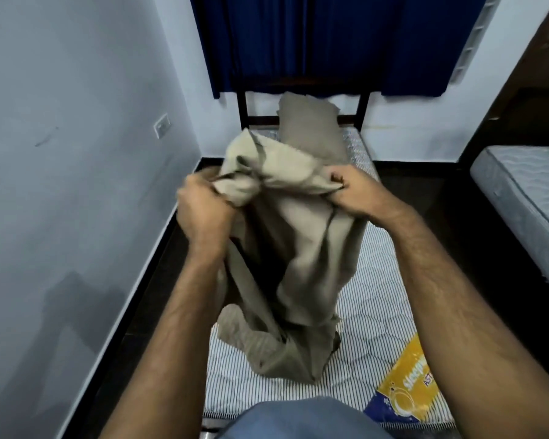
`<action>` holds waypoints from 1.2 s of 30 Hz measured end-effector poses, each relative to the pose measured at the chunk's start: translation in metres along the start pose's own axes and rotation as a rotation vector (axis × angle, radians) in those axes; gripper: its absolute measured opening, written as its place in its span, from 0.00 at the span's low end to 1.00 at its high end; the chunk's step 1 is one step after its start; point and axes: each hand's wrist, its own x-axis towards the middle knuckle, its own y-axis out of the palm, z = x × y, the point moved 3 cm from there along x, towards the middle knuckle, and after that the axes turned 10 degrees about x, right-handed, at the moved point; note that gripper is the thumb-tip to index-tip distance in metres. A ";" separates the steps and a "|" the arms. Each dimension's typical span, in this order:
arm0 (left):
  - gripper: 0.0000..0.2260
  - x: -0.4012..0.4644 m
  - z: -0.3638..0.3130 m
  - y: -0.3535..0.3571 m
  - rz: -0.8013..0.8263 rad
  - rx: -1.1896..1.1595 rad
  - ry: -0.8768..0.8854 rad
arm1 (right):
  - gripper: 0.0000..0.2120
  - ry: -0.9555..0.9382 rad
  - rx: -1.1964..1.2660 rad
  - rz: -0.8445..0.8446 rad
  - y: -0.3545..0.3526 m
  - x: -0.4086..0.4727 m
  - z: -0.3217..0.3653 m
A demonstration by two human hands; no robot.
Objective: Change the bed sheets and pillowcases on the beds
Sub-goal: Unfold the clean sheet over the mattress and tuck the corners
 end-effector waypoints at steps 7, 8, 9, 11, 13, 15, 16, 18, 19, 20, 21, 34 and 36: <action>0.14 -0.016 -0.009 -0.008 -0.289 0.155 0.141 | 0.14 0.456 -0.843 0.097 -0.005 -0.011 -0.067; 0.13 -0.014 -0.005 -0.005 -0.251 0.215 0.123 | 0.15 0.441 -0.813 -0.180 -0.012 -0.010 -0.064; 0.11 -0.010 0.002 -0.001 -0.202 0.278 0.097 | 0.19 0.387 -0.695 -0.457 -0.017 -0.012 -0.061; 0.09 -0.003 0.013 0.002 -0.087 0.387 0.055 | 0.22 0.094 -0.405 -0.832 -0.025 -0.017 -0.055; 0.09 -0.002 0.020 0.003 -0.029 0.390 0.064 | 0.16 -0.086 -0.214 -0.839 -0.026 -0.014 -0.055; 0.12 -0.005 0.022 0.010 0.068 0.194 0.091 | 0.08 -0.043 -0.024 -0.625 -0.016 -0.008 -0.061; 0.13 -0.009 0.018 0.015 0.155 0.011 0.105 | 0.06 0.007 0.065 -0.500 -0.007 -0.005 -0.061; 0.20 -0.023 0.007 0.033 0.418 -0.344 0.114 | 0.07 -0.011 0.144 -0.274 0.012 -0.003 -0.050; 0.25 -0.031 0.001 0.044 0.533 -0.436 0.131 | 0.09 -0.038 0.140 -0.178 0.023 -0.002 -0.038; 0.28 -0.038 -0.005 0.052 0.622 -0.437 0.151 | 0.11 -0.049 0.156 -0.088 0.033 0.001 -0.029; 0.26 -0.046 -0.009 0.058 0.683 -0.411 0.170 | 0.13 -0.043 0.192 -0.007 0.042 0.004 -0.023; 0.04 0.002 0.023 0.030 0.143 -0.258 0.078 | 0.16 0.312 -0.143 0.150 0.027 -0.003 -0.063; 0.06 0.003 0.038 0.030 0.002 -0.259 -0.001 | 0.13 0.356 -0.342 0.028 0.021 0.001 -0.065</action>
